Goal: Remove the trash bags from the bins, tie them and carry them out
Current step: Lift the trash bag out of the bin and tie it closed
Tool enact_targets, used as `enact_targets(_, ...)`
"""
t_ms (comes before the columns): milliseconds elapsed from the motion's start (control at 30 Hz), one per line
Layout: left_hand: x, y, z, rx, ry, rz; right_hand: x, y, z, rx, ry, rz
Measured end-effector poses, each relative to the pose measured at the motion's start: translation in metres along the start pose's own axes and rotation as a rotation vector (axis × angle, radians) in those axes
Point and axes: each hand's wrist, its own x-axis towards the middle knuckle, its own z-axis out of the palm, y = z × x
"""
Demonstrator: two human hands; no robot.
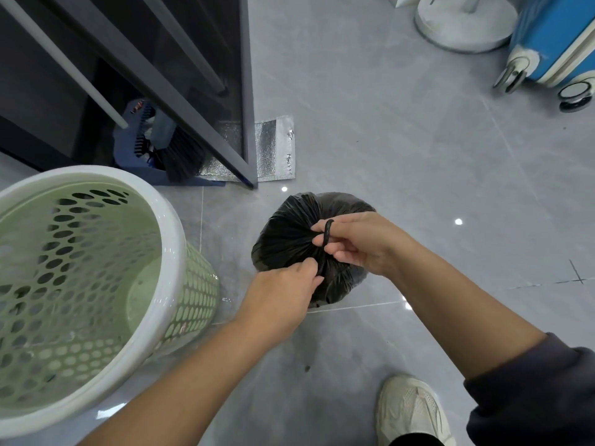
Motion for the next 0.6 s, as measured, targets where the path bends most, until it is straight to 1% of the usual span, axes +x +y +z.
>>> enact_targets(67,-0.001,-0.002,0.002,-0.027,-0.055,-0.011,-0.002,0.003,-0.001,-0.076,-0.012,-0.035)
enact_targets(167,-0.003,-0.010,-0.007,-0.152,0.002,-0.005,-0.009,0.005,-0.005,-0.363,0.013,-0.131)
enact_targets(233,0.001,-0.021,-0.015,-0.224,0.045,-0.079,-0.014,0.005,-0.008,-0.645,0.098,-0.249)
enact_targets(367,0.016,-0.036,-0.027,-0.444,0.096,-0.268,-0.022,0.018,-0.011,-1.310,0.272,-0.511)
enact_targets(400,0.020,-0.037,-0.029,-0.513,0.103,-0.294,-0.023,0.024,-0.011,-1.408,0.320,-0.591)
enact_targets(433,0.023,-0.036,-0.031,-0.573,0.108,-0.313,-0.025,0.029,-0.012,-1.454,0.349,-0.686)
enact_targets(500,0.030,-0.034,-0.033,-0.671,0.127,-0.340,-0.026,0.039,-0.020,-1.471,0.340,-0.851)
enact_targets(600,0.038,-0.032,-0.037,-0.781,0.184,-0.348,-0.025,0.050,-0.033,-1.449,0.306,-1.002)
